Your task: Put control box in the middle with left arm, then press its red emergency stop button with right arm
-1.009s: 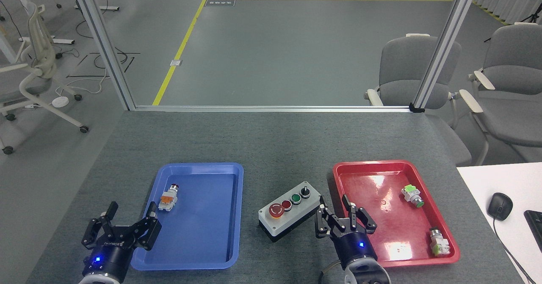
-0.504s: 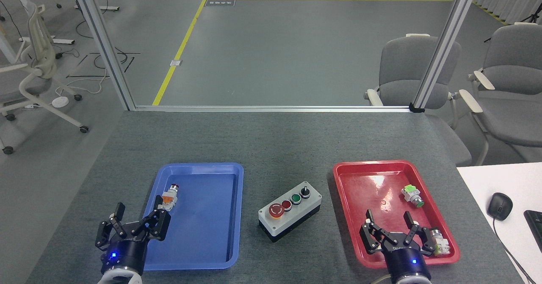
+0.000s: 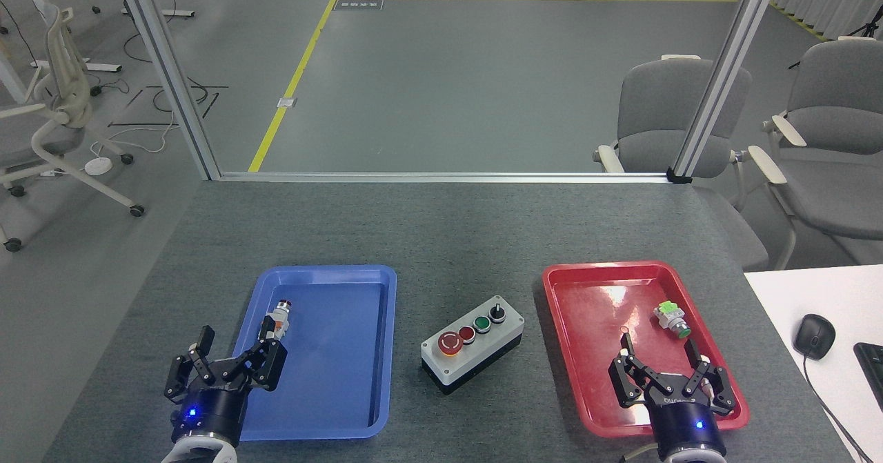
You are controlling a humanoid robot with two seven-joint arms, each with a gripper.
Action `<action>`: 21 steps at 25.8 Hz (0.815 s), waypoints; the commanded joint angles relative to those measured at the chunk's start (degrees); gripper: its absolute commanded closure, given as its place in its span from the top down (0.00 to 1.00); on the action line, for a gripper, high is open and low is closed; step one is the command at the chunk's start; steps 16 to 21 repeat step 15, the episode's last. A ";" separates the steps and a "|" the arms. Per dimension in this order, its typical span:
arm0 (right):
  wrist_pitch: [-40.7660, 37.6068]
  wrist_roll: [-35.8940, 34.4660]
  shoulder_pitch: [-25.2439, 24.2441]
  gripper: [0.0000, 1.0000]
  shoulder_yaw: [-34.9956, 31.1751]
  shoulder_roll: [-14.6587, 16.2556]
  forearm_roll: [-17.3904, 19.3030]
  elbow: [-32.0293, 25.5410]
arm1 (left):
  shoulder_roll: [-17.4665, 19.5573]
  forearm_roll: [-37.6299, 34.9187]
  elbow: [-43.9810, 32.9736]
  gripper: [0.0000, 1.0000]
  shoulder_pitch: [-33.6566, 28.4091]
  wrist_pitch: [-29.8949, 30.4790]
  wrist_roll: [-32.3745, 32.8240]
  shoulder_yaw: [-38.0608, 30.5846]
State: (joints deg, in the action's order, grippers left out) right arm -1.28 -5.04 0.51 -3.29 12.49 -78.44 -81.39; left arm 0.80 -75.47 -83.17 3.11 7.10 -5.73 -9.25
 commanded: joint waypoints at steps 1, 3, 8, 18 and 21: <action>-0.21 -0.41 -0.33 0.98 0.12 -0.19 0.04 -0.44 | -0.01 -0.03 0.03 0.99 0.23 -0.42 0.11 -0.06; -0.30 -0.41 -0.33 0.98 0.12 -0.01 0.13 -0.35 | 0.08 -0.03 0.03 0.99 0.40 -0.42 0.11 -0.06; -0.12 -0.68 -0.33 0.98 0.12 -0.01 0.13 -0.35 | 0.52 -0.12 0.03 0.99 1.37 -0.51 0.72 -0.06; -0.12 -0.68 -0.33 0.98 0.48 -0.19 0.13 -0.35 | 0.60 -0.12 -0.06 0.99 1.55 -0.51 1.34 -0.24; -0.12 -0.68 -0.33 0.98 0.48 -0.19 0.13 -0.35 | 0.60 -0.12 -0.06 0.99 1.55 -0.51 1.34 -0.24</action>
